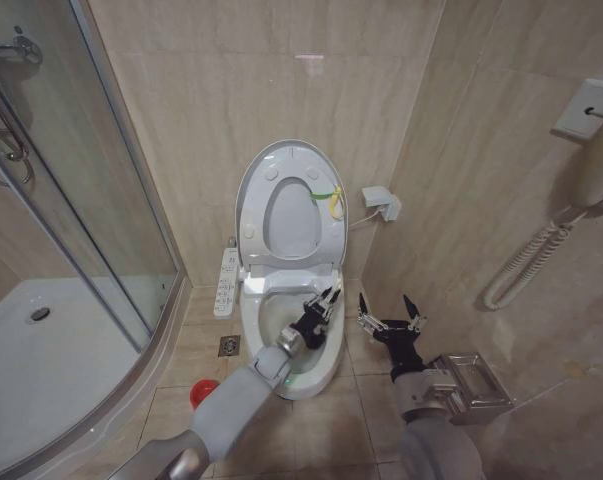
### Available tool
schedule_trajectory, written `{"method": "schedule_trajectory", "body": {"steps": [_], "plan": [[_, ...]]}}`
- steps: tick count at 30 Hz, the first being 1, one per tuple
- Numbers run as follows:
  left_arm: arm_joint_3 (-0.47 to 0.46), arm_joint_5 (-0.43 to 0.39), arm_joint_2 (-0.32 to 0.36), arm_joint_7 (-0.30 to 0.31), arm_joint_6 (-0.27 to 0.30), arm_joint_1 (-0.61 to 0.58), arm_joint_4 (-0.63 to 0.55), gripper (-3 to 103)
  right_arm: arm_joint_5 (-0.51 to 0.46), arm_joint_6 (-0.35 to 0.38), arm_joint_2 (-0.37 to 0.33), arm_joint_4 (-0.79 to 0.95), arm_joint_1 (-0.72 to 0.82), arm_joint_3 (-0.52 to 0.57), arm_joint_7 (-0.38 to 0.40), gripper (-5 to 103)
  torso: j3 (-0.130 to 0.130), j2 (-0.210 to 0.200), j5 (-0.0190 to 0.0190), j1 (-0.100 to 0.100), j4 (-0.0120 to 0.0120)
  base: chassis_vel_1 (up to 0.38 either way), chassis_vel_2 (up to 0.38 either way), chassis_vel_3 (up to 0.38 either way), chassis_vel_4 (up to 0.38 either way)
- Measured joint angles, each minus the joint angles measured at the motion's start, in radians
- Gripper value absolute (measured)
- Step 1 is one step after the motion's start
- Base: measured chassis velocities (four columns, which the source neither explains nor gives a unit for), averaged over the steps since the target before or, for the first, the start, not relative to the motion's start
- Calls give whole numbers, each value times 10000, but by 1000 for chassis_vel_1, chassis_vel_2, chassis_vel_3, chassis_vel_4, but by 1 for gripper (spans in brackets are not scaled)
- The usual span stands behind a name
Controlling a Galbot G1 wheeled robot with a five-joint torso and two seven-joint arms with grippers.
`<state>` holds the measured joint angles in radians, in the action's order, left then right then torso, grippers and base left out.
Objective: Open the toilet lid, clean the toilet bowl with a toilet brush, close the toilet lid, and flush.
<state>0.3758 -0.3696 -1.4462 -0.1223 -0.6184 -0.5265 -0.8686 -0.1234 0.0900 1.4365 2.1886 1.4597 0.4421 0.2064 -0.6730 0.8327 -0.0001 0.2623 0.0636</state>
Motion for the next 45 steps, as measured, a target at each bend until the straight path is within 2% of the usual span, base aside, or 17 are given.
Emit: {"method": "schedule_trajectory", "body": {"steps": [4,11,14,19,26,30,37,45], "plan": [[-26,-38,521,-221,57,-29,335,19,0,0,0,0,0,0,0,100,0,0,-1,0,-2,0,0,0,0],[-334,1,865,-222,123,30,151,19,0,0,0,0,0,0,0,100,0,0,0,0,-3,0,0,0,0],[-405,3,819,-106,97,45,-164,19,0,0,0,0,0,0,0,100,0,0,0,0,1,0,0,0,0],[-344,8,362,8,-112,33,-571,19,0,0,0,0,0,0,0,100,0,0,2,0,3,0,0,0,0],[8,-312,-209,-184,-52,-2,268,19,0,0,0,0,0,0,0,100,0,0,3,0,-1,0,0,0,0],[159,-651,-200,-223,249,-101,426,19,0,0,0,0,0,0,0,100,0,0,2,0,-1,0,0,0,0],[-105,-366,105,-72,465,-32,434,19,0,0,0,0,0,0,0,100,0,1,0,0,-2,0,0,0,0],[-469,-314,90,227,279,256,-142,19,0,0,0,0,0,0,0,100,0,0,0,0,2,0,0,0,0]]}}
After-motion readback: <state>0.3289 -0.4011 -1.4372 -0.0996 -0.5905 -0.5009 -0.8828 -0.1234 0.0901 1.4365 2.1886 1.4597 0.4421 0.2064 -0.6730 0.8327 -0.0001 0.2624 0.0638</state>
